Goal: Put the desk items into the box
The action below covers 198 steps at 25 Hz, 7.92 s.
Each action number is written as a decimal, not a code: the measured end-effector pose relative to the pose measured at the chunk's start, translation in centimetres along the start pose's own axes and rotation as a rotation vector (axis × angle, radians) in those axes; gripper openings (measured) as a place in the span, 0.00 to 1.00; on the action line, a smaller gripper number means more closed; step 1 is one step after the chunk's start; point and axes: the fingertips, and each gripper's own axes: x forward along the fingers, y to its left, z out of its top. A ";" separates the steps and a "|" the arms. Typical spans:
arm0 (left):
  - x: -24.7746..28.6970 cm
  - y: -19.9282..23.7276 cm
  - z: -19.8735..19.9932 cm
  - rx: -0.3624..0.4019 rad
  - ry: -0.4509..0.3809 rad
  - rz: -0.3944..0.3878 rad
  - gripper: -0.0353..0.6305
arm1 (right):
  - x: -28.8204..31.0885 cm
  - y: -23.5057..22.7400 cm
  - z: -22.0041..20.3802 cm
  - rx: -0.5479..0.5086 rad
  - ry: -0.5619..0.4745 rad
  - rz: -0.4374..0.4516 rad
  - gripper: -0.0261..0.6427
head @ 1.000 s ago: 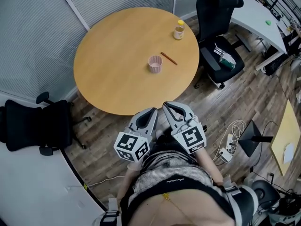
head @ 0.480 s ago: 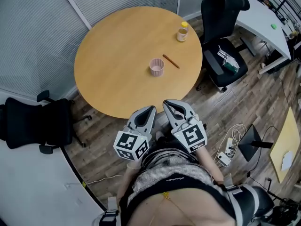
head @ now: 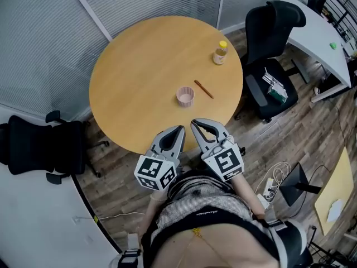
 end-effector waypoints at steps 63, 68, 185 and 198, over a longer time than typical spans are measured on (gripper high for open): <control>8.1 6.2 3.1 0.022 -0.031 0.078 0.08 | 6.8 -9.4 -0.3 -0.056 0.025 0.037 0.08; 9.5 6.9 3.3 0.002 -0.039 0.106 0.08 | 7.7 -10.5 -0.5 -0.078 0.039 0.071 0.07; 5.7 9.6 -3.0 -0.154 0.096 0.226 0.08 | 14.5 -20.3 -30.0 0.024 0.664 0.037 0.13; 5.5 8.9 -2.8 -0.145 0.090 0.196 0.08 | 14.3 -20.2 -29.3 0.036 0.670 0.043 0.13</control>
